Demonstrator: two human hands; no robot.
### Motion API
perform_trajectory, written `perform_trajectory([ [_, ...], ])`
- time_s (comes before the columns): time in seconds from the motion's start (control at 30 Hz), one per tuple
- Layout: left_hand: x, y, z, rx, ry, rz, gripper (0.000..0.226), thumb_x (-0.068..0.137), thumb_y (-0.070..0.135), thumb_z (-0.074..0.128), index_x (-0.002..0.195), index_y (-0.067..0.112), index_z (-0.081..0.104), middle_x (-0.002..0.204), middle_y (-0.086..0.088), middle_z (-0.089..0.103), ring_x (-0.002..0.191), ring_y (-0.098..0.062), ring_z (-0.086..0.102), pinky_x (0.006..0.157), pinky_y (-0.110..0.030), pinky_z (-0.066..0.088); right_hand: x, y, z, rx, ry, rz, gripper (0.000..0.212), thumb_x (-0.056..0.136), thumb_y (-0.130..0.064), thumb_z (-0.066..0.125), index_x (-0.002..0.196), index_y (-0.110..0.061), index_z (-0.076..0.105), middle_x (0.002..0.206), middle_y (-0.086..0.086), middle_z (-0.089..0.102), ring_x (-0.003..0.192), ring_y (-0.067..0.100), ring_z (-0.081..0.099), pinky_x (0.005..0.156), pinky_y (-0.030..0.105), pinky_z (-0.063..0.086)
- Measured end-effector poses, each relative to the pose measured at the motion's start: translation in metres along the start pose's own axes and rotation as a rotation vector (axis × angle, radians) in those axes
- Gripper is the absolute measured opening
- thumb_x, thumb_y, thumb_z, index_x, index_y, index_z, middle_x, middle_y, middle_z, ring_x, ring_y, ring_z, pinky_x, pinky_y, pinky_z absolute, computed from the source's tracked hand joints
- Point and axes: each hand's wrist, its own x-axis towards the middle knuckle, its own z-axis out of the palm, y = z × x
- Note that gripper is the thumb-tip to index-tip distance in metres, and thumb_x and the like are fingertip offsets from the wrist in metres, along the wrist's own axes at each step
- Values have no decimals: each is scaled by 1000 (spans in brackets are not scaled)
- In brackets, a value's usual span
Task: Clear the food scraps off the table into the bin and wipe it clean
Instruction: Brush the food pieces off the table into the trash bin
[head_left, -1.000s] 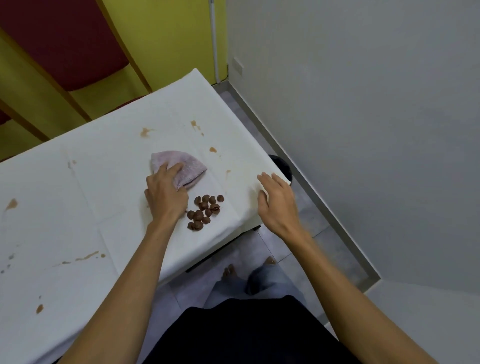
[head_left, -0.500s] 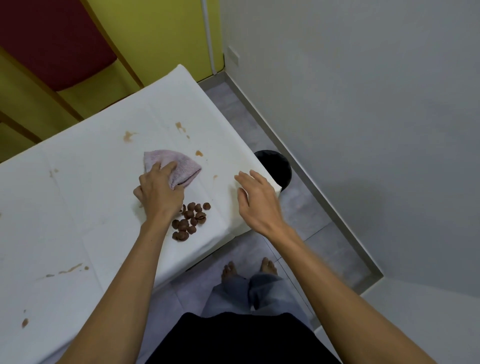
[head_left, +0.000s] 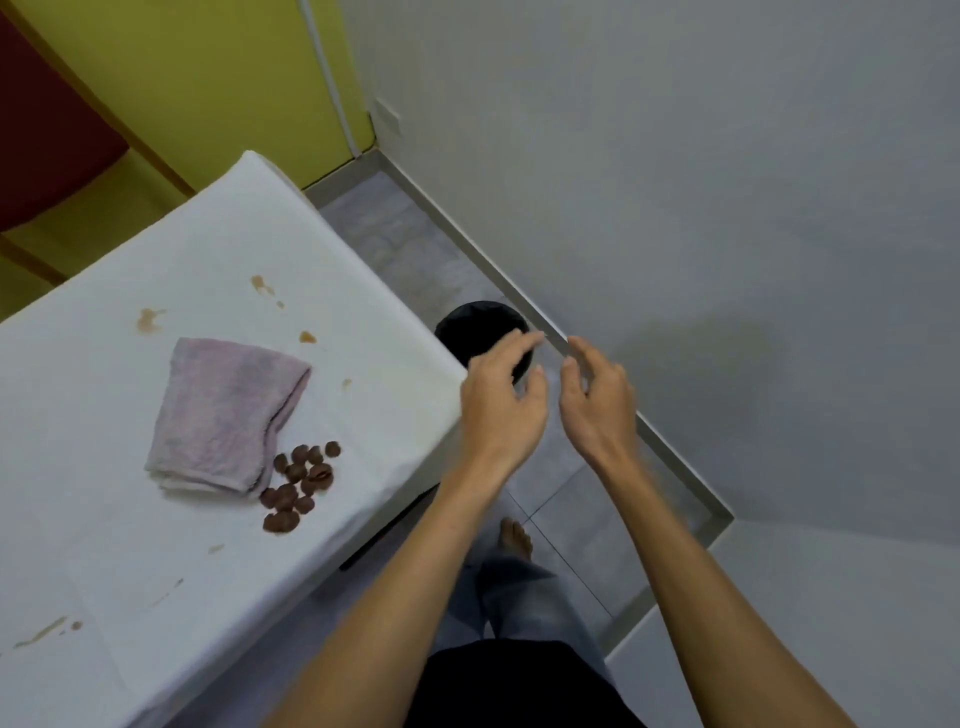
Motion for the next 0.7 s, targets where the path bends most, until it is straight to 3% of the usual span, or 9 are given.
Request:
perform_trajectory([
  [0.13, 21, -22, 52, -59, -125, -206, 38, 98, 15, 53, 135, 22, 60, 133, 5, 63, 121, -6, 58, 104, -20, 45, 22, 46, -8, 13, 3, 87, 47, 102, -32, 44, 148, -22, 41, 145, 0, 52, 134, 16, 48, 109, 34, 41],
  [0.23, 48, -64, 87, -83, -148, -438, 46, 99, 18, 50, 144, 20, 47, 129, 4, 61, 99, -4, 62, 81, -12, 46, 45, 85, 2, -30, -58, 123, 51, 103, -35, 41, 151, -24, 33, 146, 4, 50, 136, 22, 44, 108, 40, 42],
  [0.37, 85, -138, 135, -152, -57, -700, 55, 98, 21, 48, 151, 16, 35, 113, -2, 65, 93, -17, 63, 77, -28, 53, 82, 143, 47, -82, -194, 138, 60, 103, -38, 41, 157, -27, 16, 149, 9, 46, 136, 29, 43, 107, 47, 43],
  [0.5, 119, -223, 186, -145, 0, -818, 62, 96, 22, 47, 154, 16, 25, 141, -17, 53, 123, -38, 55, 102, -49, 49, 118, 207, 108, -143, -262, 123, 64, 104, -37, 41, 158, -24, 10, 151, 11, 45, 134, 31, 46, 106, 44, 43],
  [0.6, 149, -289, 219, -175, 67, -908, 67, 96, 26, 47, 156, 18, 18, 143, -15, 48, 122, -37, 54, 101, -50, 50, 144, 255, 157, -155, -308, 106, 64, 104, -39, 40, 158, -25, 8, 150, 12, 45, 133, 31, 46, 106, 45, 43],
  [0.7, 179, -348, 249, -321, 129, -983, 61, 97, 31, 49, 152, 14, 28, 144, -13, 48, 121, -34, 55, 92, -44, 54, 171, 302, 205, -175, -317, 99, 64, 104, -42, 38, 158, -29, 6, 146, 14, 46, 129, 32, 48, 103, 46, 44],
])
